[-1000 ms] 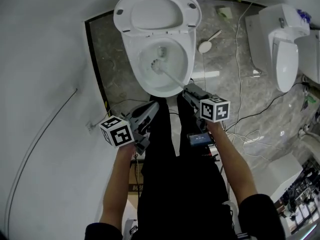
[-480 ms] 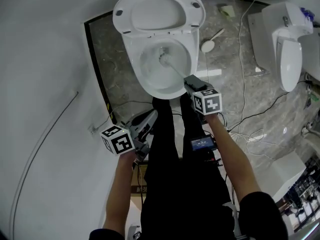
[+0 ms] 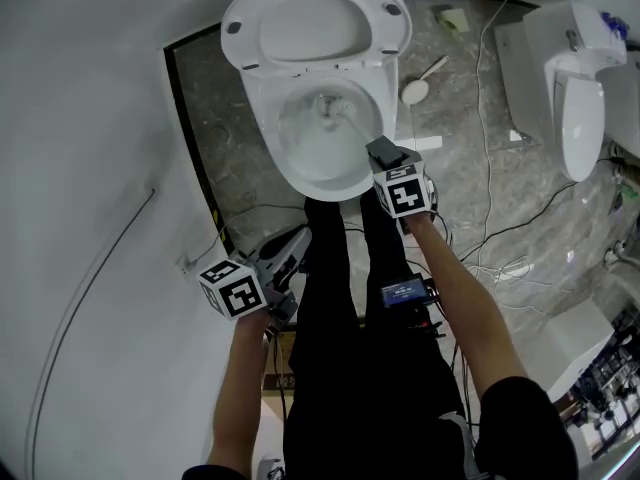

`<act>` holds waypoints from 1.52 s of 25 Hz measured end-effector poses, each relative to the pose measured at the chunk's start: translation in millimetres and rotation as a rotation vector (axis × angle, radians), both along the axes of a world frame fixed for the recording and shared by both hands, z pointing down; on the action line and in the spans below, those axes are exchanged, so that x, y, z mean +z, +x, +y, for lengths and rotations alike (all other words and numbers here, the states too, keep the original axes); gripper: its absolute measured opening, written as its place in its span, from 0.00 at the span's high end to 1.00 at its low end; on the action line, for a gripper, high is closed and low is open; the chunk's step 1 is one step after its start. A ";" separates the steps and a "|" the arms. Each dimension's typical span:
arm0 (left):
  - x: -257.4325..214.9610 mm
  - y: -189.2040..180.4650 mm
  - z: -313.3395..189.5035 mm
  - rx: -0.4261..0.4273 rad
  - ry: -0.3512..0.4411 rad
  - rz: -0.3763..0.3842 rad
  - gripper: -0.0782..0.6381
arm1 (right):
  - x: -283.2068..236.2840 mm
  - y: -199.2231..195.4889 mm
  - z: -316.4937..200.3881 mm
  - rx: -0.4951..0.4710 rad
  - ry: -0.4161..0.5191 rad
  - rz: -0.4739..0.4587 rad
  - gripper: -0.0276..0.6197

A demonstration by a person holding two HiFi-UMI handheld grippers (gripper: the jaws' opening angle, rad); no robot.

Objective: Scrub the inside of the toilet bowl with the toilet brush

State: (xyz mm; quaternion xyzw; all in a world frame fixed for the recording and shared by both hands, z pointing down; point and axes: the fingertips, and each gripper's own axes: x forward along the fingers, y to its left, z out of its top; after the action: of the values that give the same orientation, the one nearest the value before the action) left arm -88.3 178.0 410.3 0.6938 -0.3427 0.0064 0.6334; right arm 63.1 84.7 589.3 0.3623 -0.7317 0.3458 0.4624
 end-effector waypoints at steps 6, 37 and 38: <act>2.8 -3.9 0.9 -0.007 -0.006 -0.003 0.88 | 3.5 -3.0 -15.8 -0.059 0.036 0.057 0.71; 6.4 9.2 -10.2 0.005 -0.004 0.013 0.88 | 14.6 44.6 13.5 -0.239 0.021 0.246 0.71; 6.6 10.1 -10.5 0.006 -0.004 0.013 0.88 | 14.5 46.1 17.0 -0.240 0.013 0.244 0.71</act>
State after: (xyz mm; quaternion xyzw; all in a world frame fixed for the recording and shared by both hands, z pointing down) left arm -78.2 167.6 416.9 0.6935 -0.3362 0.0045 0.6371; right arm 109.2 101.8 603.9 0.3146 -0.7103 0.2368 0.5835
